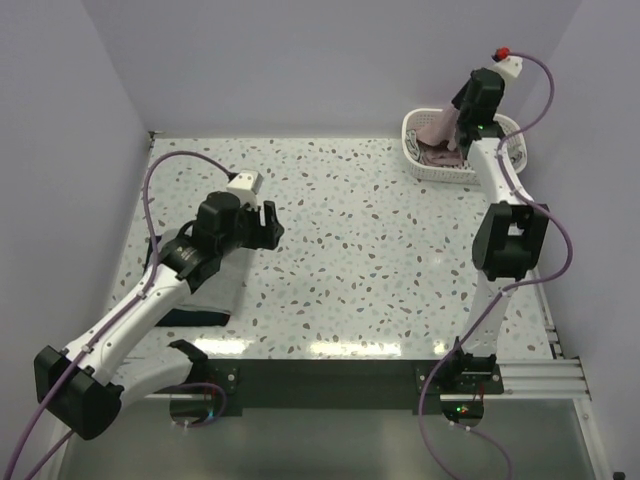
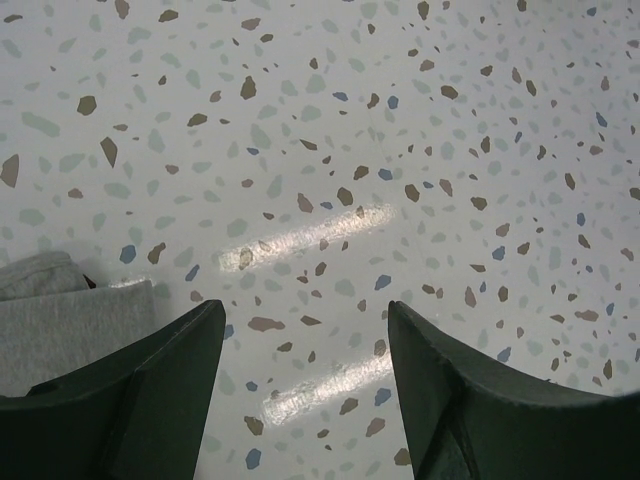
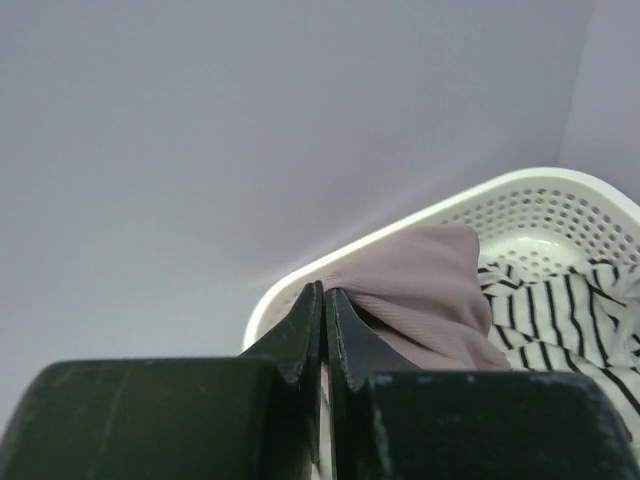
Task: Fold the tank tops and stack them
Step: Move the tank top to the center of the board, then flatten the tank top out
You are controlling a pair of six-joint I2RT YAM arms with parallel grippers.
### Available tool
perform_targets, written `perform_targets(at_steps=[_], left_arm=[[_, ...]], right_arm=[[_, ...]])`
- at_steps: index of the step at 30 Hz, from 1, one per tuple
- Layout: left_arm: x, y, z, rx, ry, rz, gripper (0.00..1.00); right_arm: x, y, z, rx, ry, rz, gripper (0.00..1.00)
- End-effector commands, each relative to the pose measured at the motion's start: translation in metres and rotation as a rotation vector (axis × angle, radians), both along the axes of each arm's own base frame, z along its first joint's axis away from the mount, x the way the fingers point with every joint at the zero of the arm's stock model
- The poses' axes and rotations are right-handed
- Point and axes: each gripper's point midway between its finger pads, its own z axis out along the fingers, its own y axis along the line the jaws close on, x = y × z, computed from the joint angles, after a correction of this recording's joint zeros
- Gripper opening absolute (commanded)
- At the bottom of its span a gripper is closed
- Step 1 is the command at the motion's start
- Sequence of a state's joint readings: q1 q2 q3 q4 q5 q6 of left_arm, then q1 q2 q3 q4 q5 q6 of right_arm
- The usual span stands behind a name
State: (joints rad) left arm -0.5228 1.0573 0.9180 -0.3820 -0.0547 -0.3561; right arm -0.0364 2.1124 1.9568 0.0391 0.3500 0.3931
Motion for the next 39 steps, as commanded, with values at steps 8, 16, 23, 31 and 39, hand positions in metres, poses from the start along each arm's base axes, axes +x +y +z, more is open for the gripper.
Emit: perform_targets(at_steps=[8,16,23,31,39], left_arm=[[-0.007,-0.002,0.042,-0.111,-0.099,-0.007,0.71],[-0.010,-0.003,0.059,-0.202,-0.117,0.022,0.71],[-0.014,-0.003,0.025,-0.254,-0.016,0.092,0.71],[-0.036,-0.010,-0.054,-0.321,0.169,0.114,0.64],[-0.110,-0.056,-0.143,-0.257,0.424,-0.023,0.58]], right_arm=[[-0.124,0.119,0.254,-0.083,-0.474,0.269,0.00],[-0.232,0.171,0.284,0.107,-0.518,0.502,0.00],[-0.267,0.185,0.081,0.261,-0.066,0.550,0.62],[-0.351,0.160,-0.107,0.286,0.349,0.467,0.73],[-0.408,0.128,-0.168,0.261,0.504,0.343,0.72]])
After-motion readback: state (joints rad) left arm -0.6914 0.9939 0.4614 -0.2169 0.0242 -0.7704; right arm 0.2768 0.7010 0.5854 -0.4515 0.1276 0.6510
